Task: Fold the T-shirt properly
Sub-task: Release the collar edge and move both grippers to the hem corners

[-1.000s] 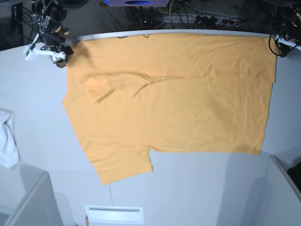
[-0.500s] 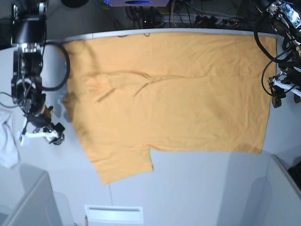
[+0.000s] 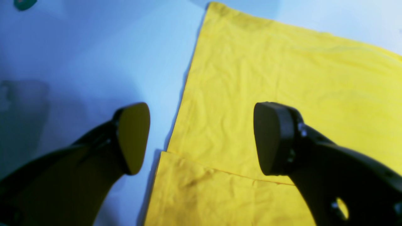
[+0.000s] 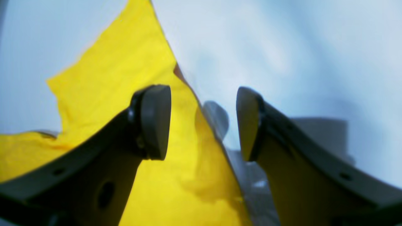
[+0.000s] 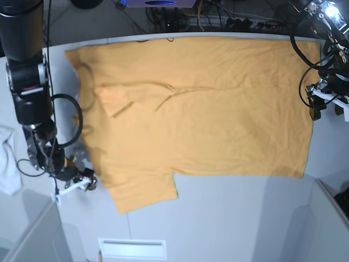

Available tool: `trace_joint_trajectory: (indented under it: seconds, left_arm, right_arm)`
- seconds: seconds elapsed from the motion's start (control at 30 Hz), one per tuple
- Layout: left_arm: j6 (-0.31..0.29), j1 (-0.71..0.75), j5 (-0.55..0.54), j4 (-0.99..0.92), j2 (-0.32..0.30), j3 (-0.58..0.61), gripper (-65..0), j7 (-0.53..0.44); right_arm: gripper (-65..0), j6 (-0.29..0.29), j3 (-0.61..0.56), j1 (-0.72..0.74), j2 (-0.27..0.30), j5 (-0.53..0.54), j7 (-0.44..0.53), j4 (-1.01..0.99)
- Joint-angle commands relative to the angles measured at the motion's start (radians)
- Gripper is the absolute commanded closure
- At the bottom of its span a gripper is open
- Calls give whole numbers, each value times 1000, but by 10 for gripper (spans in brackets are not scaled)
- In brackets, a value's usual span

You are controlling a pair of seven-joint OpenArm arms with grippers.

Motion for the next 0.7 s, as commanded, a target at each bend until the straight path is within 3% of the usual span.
trace_joint_trajectory:
  seconds: [0.0,0.07,0.17,0.23,0.3,0.43,0.67]
  left_arm:
    - [-2,1,-11,13,-15,-5,-494,-21]
    - [-2,1,-11,13,-15,-5,-494,-21]
    - [-2,1,-11,12,-16,-7,-494,-21]
    - [-2,1,-11,12,-18,-7,-494,-21]
    - [-2,1,-11,12,-19,-7,-494,-21]
    - [-2,1,-11,12,-19,-7,-494,-21]
    - [-2,1,-9,7,-19,-7,-494,-21]
  right_arm:
    - [-321,39,-19,55,-7,11,35,-49]
    - [-321,126,-47,99,-54,13,86,-175]
    - [-321,198,-55,142,-94,10,127,-287]
    - [-321,197,-56,151,-113,-6,149,-318]
    - [-321,195,-55,153,-140,-93,192,-325]
    - [-321,126,-44,145,-168,-248,256,-327]
    - [-321,122,-47,165,-165,-260,264,-328]
